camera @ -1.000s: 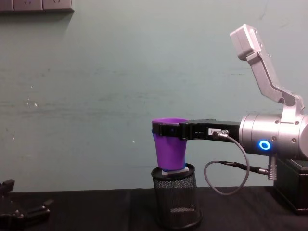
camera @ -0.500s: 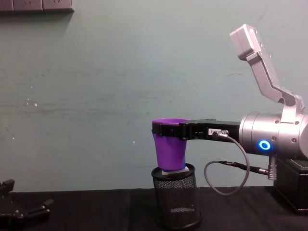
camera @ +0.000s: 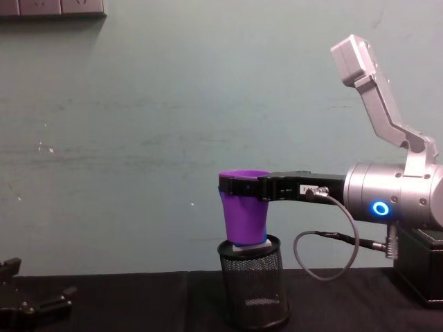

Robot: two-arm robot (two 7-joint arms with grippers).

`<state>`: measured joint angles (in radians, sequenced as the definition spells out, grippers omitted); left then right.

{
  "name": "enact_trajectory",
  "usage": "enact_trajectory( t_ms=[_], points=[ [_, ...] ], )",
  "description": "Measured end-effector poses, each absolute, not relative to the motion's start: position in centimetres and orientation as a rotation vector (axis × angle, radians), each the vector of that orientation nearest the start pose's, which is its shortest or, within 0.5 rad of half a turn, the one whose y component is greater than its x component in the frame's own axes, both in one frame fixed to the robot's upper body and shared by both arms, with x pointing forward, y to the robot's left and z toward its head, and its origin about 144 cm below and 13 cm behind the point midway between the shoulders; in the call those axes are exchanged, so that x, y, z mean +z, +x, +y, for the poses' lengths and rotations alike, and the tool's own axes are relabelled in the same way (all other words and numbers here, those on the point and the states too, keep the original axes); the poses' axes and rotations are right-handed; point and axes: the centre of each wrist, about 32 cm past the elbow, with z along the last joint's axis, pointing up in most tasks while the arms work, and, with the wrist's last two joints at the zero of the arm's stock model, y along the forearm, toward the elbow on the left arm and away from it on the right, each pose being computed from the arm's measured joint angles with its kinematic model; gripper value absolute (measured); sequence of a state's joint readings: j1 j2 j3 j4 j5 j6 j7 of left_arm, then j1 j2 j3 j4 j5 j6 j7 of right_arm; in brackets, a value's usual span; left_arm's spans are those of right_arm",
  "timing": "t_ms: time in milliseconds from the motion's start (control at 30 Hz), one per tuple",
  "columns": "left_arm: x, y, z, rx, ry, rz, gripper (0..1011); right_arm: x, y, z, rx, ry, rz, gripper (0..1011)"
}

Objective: Pick up one cup with a gripper and tap it against the other cup.

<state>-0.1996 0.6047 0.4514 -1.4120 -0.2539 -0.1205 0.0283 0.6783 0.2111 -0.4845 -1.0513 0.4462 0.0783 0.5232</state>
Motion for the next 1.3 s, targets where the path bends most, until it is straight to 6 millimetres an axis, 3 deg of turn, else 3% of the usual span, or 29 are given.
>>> enact_trajectory(
  t_ms=[333,600,833,1033,1300],
  points=[
    [114.0,48.9,31.0,1.248,0.305,-0.285,1000,122.9,61.2,-19.6,-0.733,-0.045,-0.008,726],
    [114.0,48.9,31.0,1.248,0.304,-0.285,1000,122.5,58.4,-20.6,-0.707,-0.045,-0.036,726],
    [114.0,48.9,31.0,1.248,0.304,-0.285,1000,120.8,55.6,-21.5,-0.69,-0.04,-0.034,726],
    [114.0,48.9,31.0,1.248,0.304,-0.285,1000,118.1,53.1,-22.1,-0.687,-0.034,-0.021,726],
    [114.0,48.9,31.0,1.248,0.304,-0.285,1000,115.8,51.1,-22.9,-0.703,-0.009,-0.026,726]
  ],
)
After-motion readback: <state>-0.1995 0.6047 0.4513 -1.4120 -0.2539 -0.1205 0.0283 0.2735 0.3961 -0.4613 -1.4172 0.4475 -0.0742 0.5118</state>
